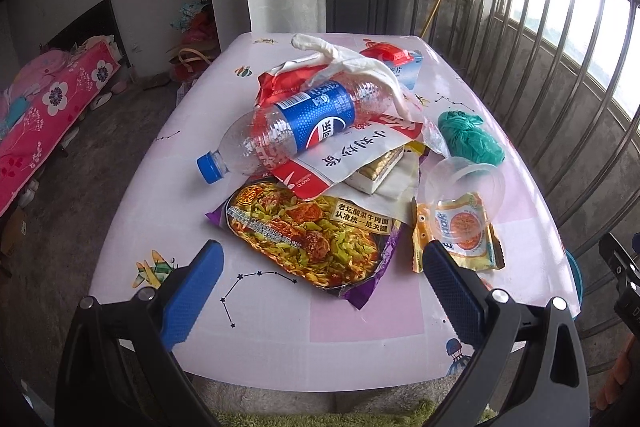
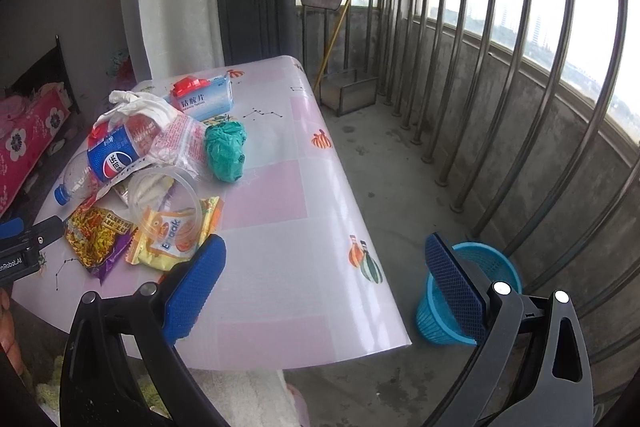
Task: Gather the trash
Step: 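Move the right tool to the clear plastic cup and close on its rim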
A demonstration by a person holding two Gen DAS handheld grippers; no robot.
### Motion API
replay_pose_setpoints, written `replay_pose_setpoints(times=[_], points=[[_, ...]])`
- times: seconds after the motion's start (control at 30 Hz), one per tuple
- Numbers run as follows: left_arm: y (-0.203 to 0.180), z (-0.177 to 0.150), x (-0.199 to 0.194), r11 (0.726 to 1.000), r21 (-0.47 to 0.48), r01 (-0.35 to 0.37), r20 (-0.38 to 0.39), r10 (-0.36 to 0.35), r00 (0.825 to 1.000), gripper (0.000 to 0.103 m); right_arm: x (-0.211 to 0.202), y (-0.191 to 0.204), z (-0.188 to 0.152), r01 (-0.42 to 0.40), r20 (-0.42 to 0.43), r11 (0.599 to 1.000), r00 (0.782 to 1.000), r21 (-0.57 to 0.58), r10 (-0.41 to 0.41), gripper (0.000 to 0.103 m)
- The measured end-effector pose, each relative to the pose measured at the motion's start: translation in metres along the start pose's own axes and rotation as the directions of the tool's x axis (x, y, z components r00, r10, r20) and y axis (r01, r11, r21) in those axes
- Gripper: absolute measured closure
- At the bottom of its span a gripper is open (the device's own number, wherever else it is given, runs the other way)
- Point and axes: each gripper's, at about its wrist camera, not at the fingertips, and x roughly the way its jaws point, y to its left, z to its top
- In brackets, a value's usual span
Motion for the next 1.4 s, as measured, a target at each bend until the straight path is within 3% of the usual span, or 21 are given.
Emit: replay_pose_setpoints(times=[0.2, 0.27, 0.37, 0.4, 0.5, 0.67, 0.83, 1.03, 1.13, 1.4], points=[[0.033, 0.002, 0.009, 1.0, -0.014, 0.002, 0.047, -0.001, 0.999, 0.006, 0.026, 0.034, 0.011, -0.127, -0.022, 0.991, 0.992, -0.047, 0.126, 0.017], [0.038, 0.003, 0.011, 0.999, 0.009, 0.044, 0.082, -0.044, 0.996, 0.006, 0.034, 0.042, 0.013, -0.154, -0.03, 0.986, 0.988, -0.063, 0.152, 0.02], [0.047, 0.007, 0.011, 0.976, 0.025, 0.218, 0.155, -0.219, 0.963, 0.006, 0.047, 0.051, 0.017, -0.185, -0.05, 0.979, 0.982, -0.082, 0.181, 0.026], [0.049, 0.01, 0.011, 0.972, 0.011, 0.236, 0.171, -0.235, 0.957, 0.006, 0.052, 0.052, 0.019, -0.194, -0.057, 0.977, 0.98, -0.086, 0.189, 0.03], [0.046, 0.021, 0.017, 0.964, 0.012, 0.264, 0.185, -0.262, 0.947, 0.006, 0.064, 0.059, 0.023, -0.214, -0.081, 0.972, 0.975, -0.1, 0.206, 0.038], [0.032, 0.034, 0.029, 0.957, 0.099, 0.274, 0.214, -0.289, 0.933, 0.006, 0.079, 0.07, 0.026, -0.234, -0.115, 0.965, 0.968, -0.117, 0.221, 0.053], [0.018, 0.05, 0.044, 0.924, 0.16, 0.347, 0.2, -0.374, 0.905, 0.006, 0.091, 0.076, 0.026, -0.246, -0.144, 0.961, 0.963, -0.129, 0.228, 0.067], [0.005, 0.068, 0.057, 0.877, 0.156, 0.454, 0.149, -0.476, 0.867, 0.032, 0.098, 0.069, 0.024, -0.279, -0.164, 0.956, 0.951, -0.087, 0.262, 0.095], [-0.002, 0.072, 0.061, 0.852, 0.156, 0.499, 0.119, -0.518, 0.847, 0.041, 0.098, 0.064, 0.023, -0.308, -0.158, 0.95, 0.942, -0.05, 0.297, 0.099], [-0.024, 0.08, 0.064, 0.818, 0.157, 0.553, 0.065, -0.567, 0.821, 0.06, 0.087, 0.048, 0.028, -0.339, -0.102, 0.941, 0.936, -0.018, 0.336, 0.1]])
